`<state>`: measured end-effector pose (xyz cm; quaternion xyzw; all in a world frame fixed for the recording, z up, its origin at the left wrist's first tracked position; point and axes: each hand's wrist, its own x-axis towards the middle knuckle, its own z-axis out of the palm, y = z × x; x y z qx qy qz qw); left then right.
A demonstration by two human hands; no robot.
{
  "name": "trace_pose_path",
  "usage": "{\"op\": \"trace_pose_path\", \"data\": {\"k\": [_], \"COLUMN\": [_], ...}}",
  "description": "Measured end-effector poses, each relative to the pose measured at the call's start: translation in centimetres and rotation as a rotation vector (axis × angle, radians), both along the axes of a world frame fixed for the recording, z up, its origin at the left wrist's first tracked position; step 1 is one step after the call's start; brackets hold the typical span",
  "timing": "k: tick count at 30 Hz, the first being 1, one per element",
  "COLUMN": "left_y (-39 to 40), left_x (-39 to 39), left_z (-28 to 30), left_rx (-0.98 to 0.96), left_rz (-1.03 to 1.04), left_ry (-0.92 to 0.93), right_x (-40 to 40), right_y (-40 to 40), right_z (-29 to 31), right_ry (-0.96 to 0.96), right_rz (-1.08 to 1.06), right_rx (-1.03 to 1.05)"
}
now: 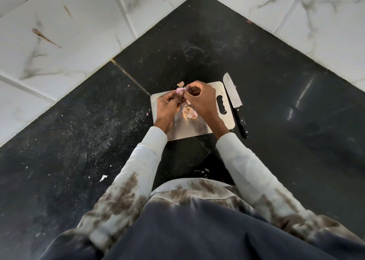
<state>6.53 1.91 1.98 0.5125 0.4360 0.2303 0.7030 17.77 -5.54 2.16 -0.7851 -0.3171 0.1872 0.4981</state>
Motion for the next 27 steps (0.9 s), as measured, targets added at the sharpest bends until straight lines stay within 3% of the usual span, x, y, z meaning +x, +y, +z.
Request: {"op": "trace_pose_path", "data": {"k": [6,14,27], "left_y": [0.15,-0.1,0.02], "left_x": [-0.03,-0.09,0.01], "left_z": [0.26,0.69,0.56], "left_rx": [0.124,0.027,0.089], "left_rz": [-0.078,-0.035,0.04], "left_ry": [0.056,-0.026,0.028], "right_x": [0.14,0.25,-0.05], "right_y": [0.02,0.13,0.27], "right_z": [0.5,0.39,0.45], "right_ry": [-0.051,-0.067,-0.06], "right_rz": [0.008,0.02,0.021], "right_rx": [0.032,0.017,-0.018]}}
